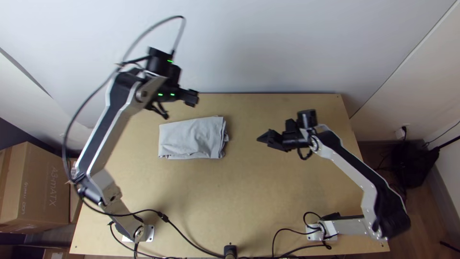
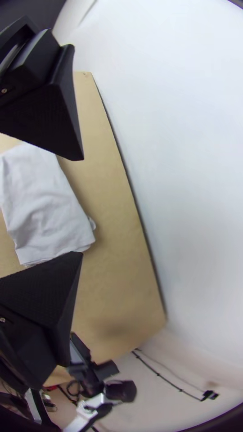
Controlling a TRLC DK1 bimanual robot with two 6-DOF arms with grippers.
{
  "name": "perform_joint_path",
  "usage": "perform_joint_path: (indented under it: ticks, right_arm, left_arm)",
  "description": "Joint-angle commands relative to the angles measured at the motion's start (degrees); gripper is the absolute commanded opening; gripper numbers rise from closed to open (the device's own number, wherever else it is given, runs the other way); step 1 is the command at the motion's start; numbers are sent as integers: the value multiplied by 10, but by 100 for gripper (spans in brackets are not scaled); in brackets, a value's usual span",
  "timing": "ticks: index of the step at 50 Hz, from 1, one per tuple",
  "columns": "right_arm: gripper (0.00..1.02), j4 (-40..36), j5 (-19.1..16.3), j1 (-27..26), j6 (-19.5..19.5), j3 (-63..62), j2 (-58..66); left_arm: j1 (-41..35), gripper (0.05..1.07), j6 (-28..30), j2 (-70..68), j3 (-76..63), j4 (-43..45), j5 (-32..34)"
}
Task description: Fold the t-shirt
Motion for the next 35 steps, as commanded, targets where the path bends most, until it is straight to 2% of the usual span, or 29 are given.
perform_joint_path:
  ticks: [1, 10, 16, 21, 35]
  right_arm:
    - [98, 11, 15, 43, 4, 58, 71]
    - [98, 44, 40, 112, 1, 118, 161]
    - [98, 45, 47, 138, 2, 172, 217]
    - [98, 45, 55, 144, 1, 215, 262]
    - [98, 45, 56, 151, -6, 334, 377]
  left_arm:
    - [51, 103, -12, -54, -34, -24, 23]
    - [145, 103, 12, -127, -81, -36, 64]
    - [203, 103, 25, -164, -113, -36, 95]
    - [246, 103, 32, -192, -131, -36, 124]
    - [319, 103, 55, -229, -161, -43, 137]
